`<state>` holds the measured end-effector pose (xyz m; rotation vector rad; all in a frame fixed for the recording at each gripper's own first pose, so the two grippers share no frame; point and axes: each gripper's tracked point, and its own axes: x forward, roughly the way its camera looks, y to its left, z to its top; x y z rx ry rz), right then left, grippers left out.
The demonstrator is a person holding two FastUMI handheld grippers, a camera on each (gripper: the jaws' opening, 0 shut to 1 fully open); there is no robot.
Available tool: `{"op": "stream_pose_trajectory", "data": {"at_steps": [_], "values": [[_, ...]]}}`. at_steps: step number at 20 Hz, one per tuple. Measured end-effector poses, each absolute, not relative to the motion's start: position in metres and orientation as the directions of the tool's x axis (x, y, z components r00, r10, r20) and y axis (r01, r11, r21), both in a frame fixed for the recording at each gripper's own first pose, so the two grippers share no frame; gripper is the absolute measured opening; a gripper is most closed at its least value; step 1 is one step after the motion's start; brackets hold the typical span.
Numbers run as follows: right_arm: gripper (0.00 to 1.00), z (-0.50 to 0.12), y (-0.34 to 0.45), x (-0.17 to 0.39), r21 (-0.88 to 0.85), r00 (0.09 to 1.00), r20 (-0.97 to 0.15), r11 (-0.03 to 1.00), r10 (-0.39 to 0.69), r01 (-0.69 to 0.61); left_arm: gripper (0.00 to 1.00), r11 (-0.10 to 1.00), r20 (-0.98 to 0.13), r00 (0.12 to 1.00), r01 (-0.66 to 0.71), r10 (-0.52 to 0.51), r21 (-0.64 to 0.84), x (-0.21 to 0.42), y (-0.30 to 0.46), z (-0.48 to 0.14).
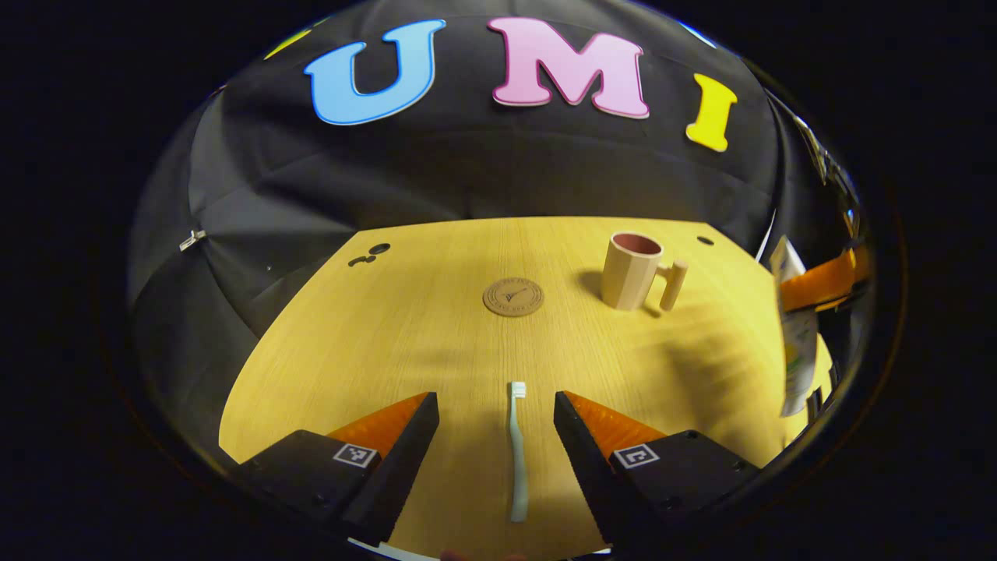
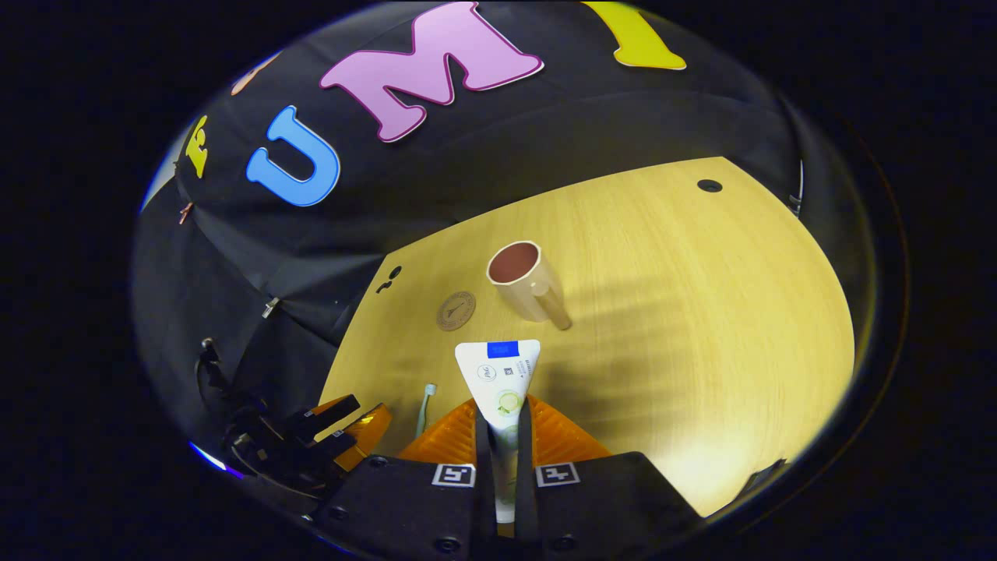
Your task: Put the toothbrush and toothpaste on the desktop into the cup, then pick up the cup and place it on the coaster on the desktop.
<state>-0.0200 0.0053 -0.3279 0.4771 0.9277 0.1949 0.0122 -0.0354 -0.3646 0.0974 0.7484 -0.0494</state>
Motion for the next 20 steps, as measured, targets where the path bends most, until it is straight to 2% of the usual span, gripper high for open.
{"op": "stream_pose_trajectory", "data": {"at_steps": [10, 15, 16, 19, 20], "values": [[0.14, -0.338, -0.035, -0.027, 0.461, 0.585, -0.745, 0.882, 0.322, 0.102, 0.95, 0.994, -0.787, 0.617, 0.082, 0.011, 0.078, 0.009, -0.041, -0.44], [0.13, -0.338, -0.043, -0.026, 0.463, 0.589, -0.744, 0.879, 0.317, 0.112, 0.87, 0.994, -0.798, 0.602, 0.101, -0.022, 0.05, 0.006, -0.049, -0.445], [0.13, -0.338, -0.043, -0.026, 0.464, 0.588, -0.743, 0.879, 0.319, 0.11, 0.8, 0.993, -0.803, 0.595, 0.109, -0.037, 0.035, 0.004, -0.054, -0.445], [0.13, -0.336, -0.039, -0.028, 0.473, 0.589, -0.739, 0.875, 0.327, 0.107, 0.37, 0.991, -0.806, 0.592, 0.117, -0.021, 0.061, 0.002, -0.058, -0.447], [0.13, -0.335, -0.04, -0.029, 0.474, 0.59, -0.738, 0.874, 0.328, 0.106, 0.31, 0.988, -0.806, 0.591, 0.123, -0.001, 0.089, -0.001, -0.055, -0.445]]}}
